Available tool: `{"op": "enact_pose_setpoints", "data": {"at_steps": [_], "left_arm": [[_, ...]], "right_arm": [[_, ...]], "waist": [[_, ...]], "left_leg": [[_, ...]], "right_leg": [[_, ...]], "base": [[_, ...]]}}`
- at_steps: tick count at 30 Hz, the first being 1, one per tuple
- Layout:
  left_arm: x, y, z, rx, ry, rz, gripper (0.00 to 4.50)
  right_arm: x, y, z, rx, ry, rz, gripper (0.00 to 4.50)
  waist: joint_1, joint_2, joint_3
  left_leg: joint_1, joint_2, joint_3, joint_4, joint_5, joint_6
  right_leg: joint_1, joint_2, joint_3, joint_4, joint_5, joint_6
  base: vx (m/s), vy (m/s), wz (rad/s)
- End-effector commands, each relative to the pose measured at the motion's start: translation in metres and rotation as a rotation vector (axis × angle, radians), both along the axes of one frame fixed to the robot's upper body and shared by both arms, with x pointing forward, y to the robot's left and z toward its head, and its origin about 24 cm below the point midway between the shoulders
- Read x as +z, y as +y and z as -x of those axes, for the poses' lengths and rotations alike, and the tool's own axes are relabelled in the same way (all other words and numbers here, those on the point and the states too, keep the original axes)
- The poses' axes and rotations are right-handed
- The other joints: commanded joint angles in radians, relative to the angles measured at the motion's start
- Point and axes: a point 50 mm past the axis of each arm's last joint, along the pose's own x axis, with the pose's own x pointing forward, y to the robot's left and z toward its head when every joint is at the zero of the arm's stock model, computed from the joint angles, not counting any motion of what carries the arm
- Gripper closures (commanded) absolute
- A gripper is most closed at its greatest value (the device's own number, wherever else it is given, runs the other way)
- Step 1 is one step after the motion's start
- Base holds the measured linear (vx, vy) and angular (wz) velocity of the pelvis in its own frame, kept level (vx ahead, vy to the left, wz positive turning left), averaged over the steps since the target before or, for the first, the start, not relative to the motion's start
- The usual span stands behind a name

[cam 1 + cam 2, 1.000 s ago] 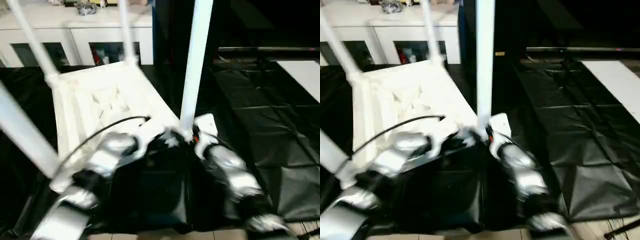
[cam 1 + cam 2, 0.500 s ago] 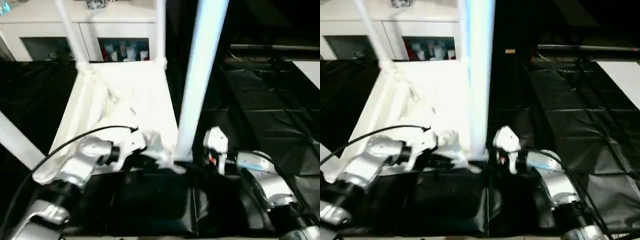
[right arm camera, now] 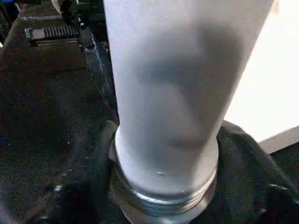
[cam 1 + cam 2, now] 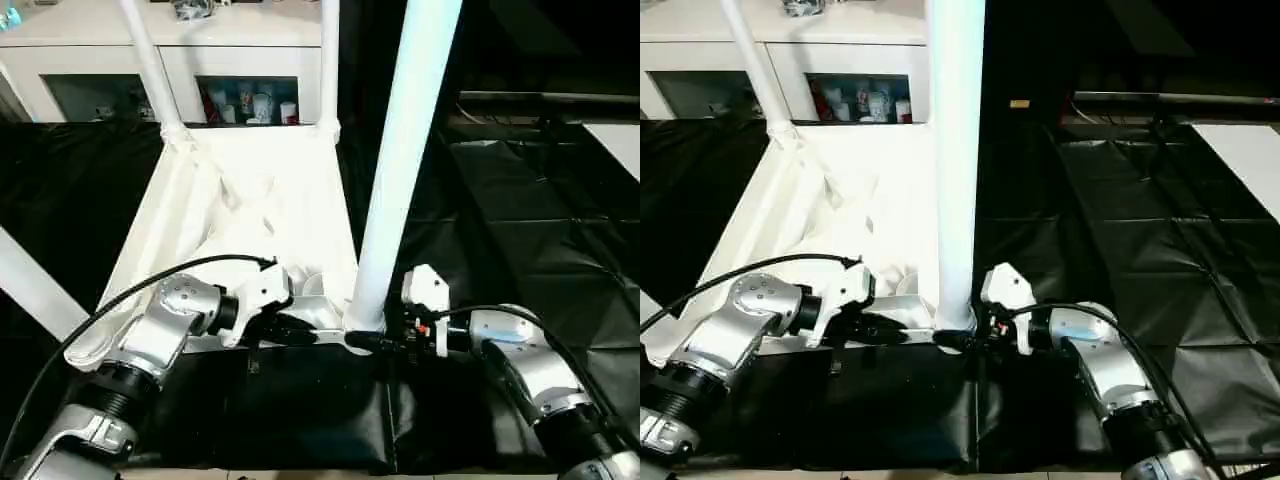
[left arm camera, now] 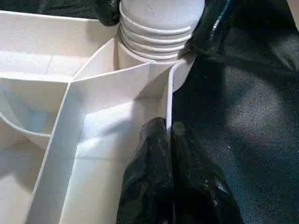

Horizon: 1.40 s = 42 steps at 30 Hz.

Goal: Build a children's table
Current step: Rotate leg to tighten

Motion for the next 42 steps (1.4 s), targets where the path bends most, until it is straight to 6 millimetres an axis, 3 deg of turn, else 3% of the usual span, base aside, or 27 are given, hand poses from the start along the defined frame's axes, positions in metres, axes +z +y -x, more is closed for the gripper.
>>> {"op": "enact_pose_setpoints", "data": {"at_steps": [1,16,20,22,24,26,28,30,31,33,37,39,42], "left_arm": [[-0.006,-0.007,0.009,-0.049,0.053,0.023,4.50],[-0.009,-0.005,0.009,-0.026,0.052,0.008,4.50],[-0.015,-0.014,-0.009,0.149,-0.028,-0.025,4.50],[-0.018,-0.021,-0.015,0.221,-0.043,-0.038,4.50],[-0.020,-0.032,-0.023,0.306,-0.049,-0.029,4.50],[-0.020,-0.045,-0.032,0.411,-0.059,-0.013,4.50],[-0.020,-0.050,-0.036,0.453,-0.061,-0.011,4.50],[-0.020,-0.057,-0.041,0.508,-0.079,-0.018,4.50],[-0.021,-0.060,-0.042,0.514,-0.082,-0.024,4.50],[-0.021,-0.064,-0.043,0.512,-0.093,-0.036,4.50],[-0.021,-0.064,-0.043,0.476,-0.107,-0.044,4.50],[-0.021,-0.061,-0.041,0.439,-0.117,-0.046,4.50],[-0.021,-0.055,-0.036,0.366,-0.110,-0.043,4.50]], "right_arm": [[0.003,-0.002,-0.003,0.008,0.000,0.018,1.67],[-0.002,-0.001,-0.005,-0.042,0.008,0.022,1.80],[-0.009,0.012,-0.025,-0.349,-0.004,-0.046,1.80],[-0.014,0.023,-0.030,-0.470,0.011,-0.067,1.80],[-0.020,0.037,-0.031,-0.582,0.028,-0.078,1.81],[-0.024,0.053,-0.032,-0.677,0.037,-0.078,1.81],[-0.025,0.058,-0.033,-0.711,0.041,-0.081,1.81],[-0.026,0.067,-0.036,-0.770,0.044,-0.077,1.81],[-0.025,0.071,-0.037,-0.774,0.032,-0.075,1.81],[-0.023,0.075,-0.039,-0.764,0.006,-0.053,1.81],[-0.021,0.078,-0.038,-0.731,0.020,-0.092,1.81],[-0.019,0.077,-0.037,-0.717,0.018,-0.116,1.25],[-0.013,0.067,-0.041,-0.718,-0.013,-0.140,1.01]], "waist": [[0.000,-0.015,-0.053],[-0.001,-0.016,-0.053],[-0.015,-0.014,-0.045],[-0.028,-0.017,-0.043],[-0.030,-0.018,-0.042],[-0.030,-0.019,-0.040],[-0.029,-0.019,-0.040],[-0.033,-0.017,-0.036],[-0.032,-0.018,-0.038],[-0.030,-0.017,-0.040],[-0.026,-0.017,-0.044],[-0.026,-0.017,-0.043],[-0.025,-0.019,-0.045]], "left_leg": [[0.006,0.040,-0.015,-0.063,-0.166,0.080],[0.007,0.039,-0.015,-0.060,-0.158,0.082],[0.006,0.036,-0.018,-0.069,-0.235,0.037],[0.006,0.034,-0.025,-0.076,-0.274,-0.002],[0.009,0.033,-0.026,-0.076,-0.291,-0.015],[0.014,0.031,-0.026,-0.076,-0.315,-0.011],[0.016,0.030,-0.028,-0.077,-0.329,-0.009],[0.020,0.027,-0.026,-0.078,-0.353,-0.010],[0.023,0.027,-0.030,-0.079,-0.369,-0.013],[0.021,0.028,-0.030,-0.080,-0.362,-0.004],[0.014,0.031,-0.027,-0.083,-0.319,0.016],[0.014,0.031,-0.026,-0.082,-0.323,0.022],[0.010,0.031,-0.027,-0.083,-0.309,0.029]], "right_leg": [[0.050,-0.047,0.037,-0.066,-0.123,-0.250],[0.049,-0.046,0.036,-0.064,-0.113,-0.254],[0.044,-0.048,0.035,-0.079,-0.267,-0.220],[0.042,-0.050,0.034,-0.089,-0.374,-0.179],[0.038,-0.050,0.034,-0.095,-0.425,-0.151],[0.030,-0.050,0.035,-0.107,-0.479,-0.127],[0.030,-0.049,0.035,-0.108,-0.491,-0.118],[0.021,-0.047,0.034,-0.114,-0.515,-0.111],[0.024,-0.049,0.032,-0.115,-0.530,-0.107],[0.024,-0.049,0.034,-0.116,-0.507,-0.104],[0.033,-0.049,0.037,-0.106,-0.387,-0.135],[0.033,-0.050,0.037,-0.106,-0.384,-0.142],[0.038,-0.053,0.037,-0.105,-0.384,-0.142]], "base": [[0.000,0.000,0.00],[0.000,0.000,0.00],[0.000,0.000,0.00],[-0.029,0.000,-0.02],[-0.027,0.001,-0.03],[-0.026,0.000,-0.02],[0.000,0.000,0.00],[0.000,0.000,0.00],[0.000,0.000,0.00],[0.000,0.000,0.00],[0.000,0.000,0.00],[0.000,0.000,0.00],[0.000,0.000,0.00]]}}
